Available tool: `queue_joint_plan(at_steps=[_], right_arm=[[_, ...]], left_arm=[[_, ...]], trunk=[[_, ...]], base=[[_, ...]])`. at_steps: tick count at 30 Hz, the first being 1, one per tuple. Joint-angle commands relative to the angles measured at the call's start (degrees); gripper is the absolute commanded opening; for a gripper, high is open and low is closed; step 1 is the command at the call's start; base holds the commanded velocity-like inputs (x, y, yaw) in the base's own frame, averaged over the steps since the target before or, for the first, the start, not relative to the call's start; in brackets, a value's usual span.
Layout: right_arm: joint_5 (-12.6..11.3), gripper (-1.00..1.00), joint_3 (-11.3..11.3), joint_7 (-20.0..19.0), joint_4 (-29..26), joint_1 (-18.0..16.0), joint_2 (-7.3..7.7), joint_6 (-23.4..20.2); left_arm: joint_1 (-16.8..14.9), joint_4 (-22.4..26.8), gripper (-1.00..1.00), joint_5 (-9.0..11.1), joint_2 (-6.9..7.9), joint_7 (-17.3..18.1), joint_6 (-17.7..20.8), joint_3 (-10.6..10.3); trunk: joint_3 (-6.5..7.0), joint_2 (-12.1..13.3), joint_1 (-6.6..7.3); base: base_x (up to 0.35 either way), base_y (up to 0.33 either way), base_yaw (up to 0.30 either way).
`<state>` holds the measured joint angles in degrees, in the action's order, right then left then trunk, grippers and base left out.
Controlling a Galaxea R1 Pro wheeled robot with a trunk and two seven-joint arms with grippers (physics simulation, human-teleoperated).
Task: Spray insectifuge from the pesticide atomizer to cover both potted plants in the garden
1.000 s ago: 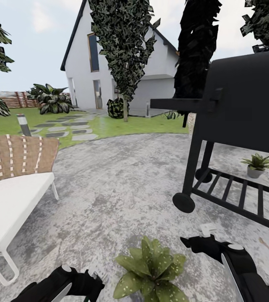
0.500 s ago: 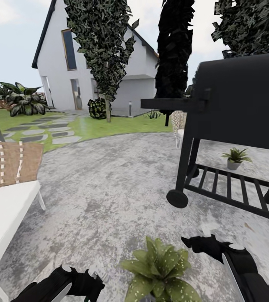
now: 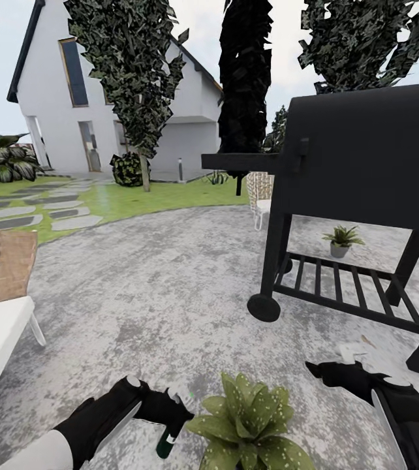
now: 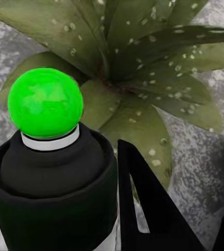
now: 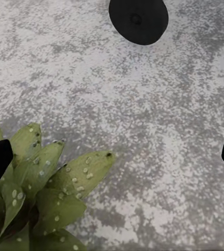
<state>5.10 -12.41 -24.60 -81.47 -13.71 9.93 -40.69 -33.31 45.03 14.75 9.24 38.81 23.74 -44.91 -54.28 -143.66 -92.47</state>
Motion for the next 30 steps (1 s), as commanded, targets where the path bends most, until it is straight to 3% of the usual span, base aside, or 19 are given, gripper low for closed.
queue_joint_plan(at_steps=[1, 8, 11, 17, 21, 22, 27, 30], right_arm=[[0.0, 1.00, 0.0, 0.0, 0.0, 0.0, 0.00, 0.0], [0.0, 1.00, -0.1, 0.0, 0.0, 0.0, 0.05, -0.2], [0.0, 1.00, -0.1, -0.1, 0.0, 0.0, 0.08, -0.3], [0.0, 1.00, -0.1, 0.0, 0.0, 0.0, 0.15, -0.5], [-0.1, 1.00, -0.2, -0.1, 0.0, 0.0, 1.59, -0.4], [-0.5, 1.00, -0.2, -0.1, 0.0, 0.0, 1.75, -0.4], [-0.6, 1.00, -0.2, -0.1, 0.0, 0.0, 1.88, -0.4], [-0.6, 1.00, -0.2, -0.2, 0.0, 0.0, 2.58, -0.4]], left_arm=[[0.0, 0.6, -1.00, -0.1, 0.01, 0.0, 0.6, 0.0], [-0.6, 2.5, -1.00, 0.0, -0.04, 1.7, 4.3, 0.0], [-0.9, 2.4, -1.00, 0.0, -0.07, 2.5, 6.6, 0.0], [-1.5, 2.1, -1.00, 0.0, -0.04, 3.7, 7.0, 0.0], [-1.5, 1.4, -1.00, 0.0, -0.33, 3.7, 7.0, 0.0], [-1.5, -0.6, -1.00, -0.1, -0.61, 3.1, 6.9, -0.2], [-1.5, -0.8, -1.00, -0.2, -1.63, -0.7, 6.5, -0.4], [-1.5, -2.3, -1.00, -0.1, -2.68, -1.3, 6.8, -0.4]], trunk=[[0.00, 0.0, 0.00], [0.00, 0.0, 0.00], [0.00, 0.0, 0.00], [0.00, 0.0, 0.00], [0.00, 0.0, 0.00], [0.00, 0.0, 0.00], [0.00, 0.0, 0.00], [0.00, 0.0, 0.00]], base=[[0.000, 0.000, 0.000], [0.000, 0.020, 0.000], [0.000, 0.260, 0.000], [0.000, 0.328, -0.204], [0.000, 0.335, -0.294], [0.000, 0.088, -0.294], [0.000, 0.009, -0.294], [0.000, 0.000, -0.294]])
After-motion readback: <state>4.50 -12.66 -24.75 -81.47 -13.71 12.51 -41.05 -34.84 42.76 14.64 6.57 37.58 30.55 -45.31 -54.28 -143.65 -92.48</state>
